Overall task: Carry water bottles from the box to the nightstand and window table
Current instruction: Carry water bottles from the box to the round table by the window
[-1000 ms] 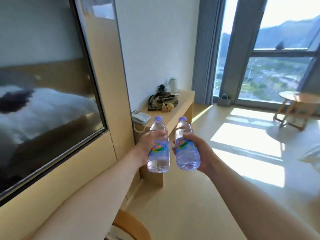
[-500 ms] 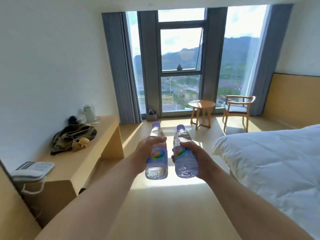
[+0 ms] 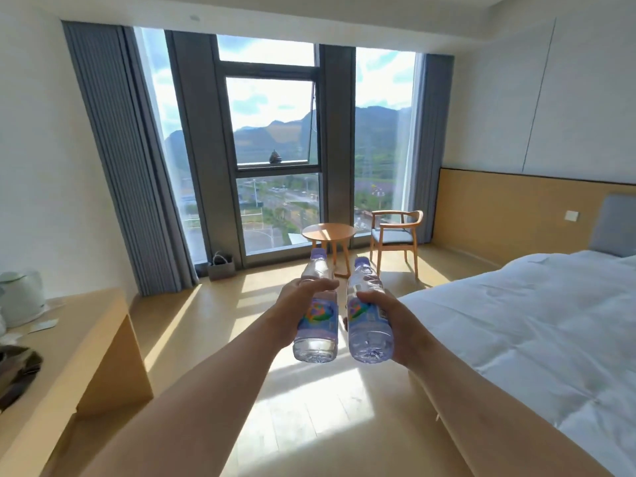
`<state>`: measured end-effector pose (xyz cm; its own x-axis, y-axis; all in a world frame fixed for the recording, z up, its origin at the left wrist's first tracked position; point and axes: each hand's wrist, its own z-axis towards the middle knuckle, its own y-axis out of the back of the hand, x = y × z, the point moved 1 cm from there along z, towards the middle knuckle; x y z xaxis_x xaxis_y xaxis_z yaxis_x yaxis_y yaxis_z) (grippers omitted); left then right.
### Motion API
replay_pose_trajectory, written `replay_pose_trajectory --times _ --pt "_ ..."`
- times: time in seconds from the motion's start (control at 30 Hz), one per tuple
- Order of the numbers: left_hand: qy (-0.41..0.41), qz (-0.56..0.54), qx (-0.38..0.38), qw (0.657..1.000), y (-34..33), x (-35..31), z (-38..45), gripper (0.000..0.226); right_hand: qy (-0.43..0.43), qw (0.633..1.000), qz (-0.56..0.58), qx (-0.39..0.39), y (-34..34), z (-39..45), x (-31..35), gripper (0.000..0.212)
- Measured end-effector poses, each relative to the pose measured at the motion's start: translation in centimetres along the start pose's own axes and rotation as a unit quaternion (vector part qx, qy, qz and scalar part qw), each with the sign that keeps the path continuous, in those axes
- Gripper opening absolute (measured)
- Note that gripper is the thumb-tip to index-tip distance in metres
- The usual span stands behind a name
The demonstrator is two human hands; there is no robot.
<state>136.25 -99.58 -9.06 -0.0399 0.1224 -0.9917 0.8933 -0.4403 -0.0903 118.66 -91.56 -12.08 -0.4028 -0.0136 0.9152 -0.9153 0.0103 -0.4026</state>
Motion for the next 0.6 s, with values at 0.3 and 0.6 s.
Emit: replay_pose_trajectory --times 0.3,0.6 --pt "0.009 0.005 0.037 0.999 4.0 -2.4 18.3 0.057 0.008 0.999 -0.018 -0.03 3.5 17.4 2.1 0.06" --pt "0.0 -0.003 0.026 1.0 6.3 -3.0 40.7 0.078 0.019 0.999 -0.021 -0.039 11.3 38.9 4.7 0.055"
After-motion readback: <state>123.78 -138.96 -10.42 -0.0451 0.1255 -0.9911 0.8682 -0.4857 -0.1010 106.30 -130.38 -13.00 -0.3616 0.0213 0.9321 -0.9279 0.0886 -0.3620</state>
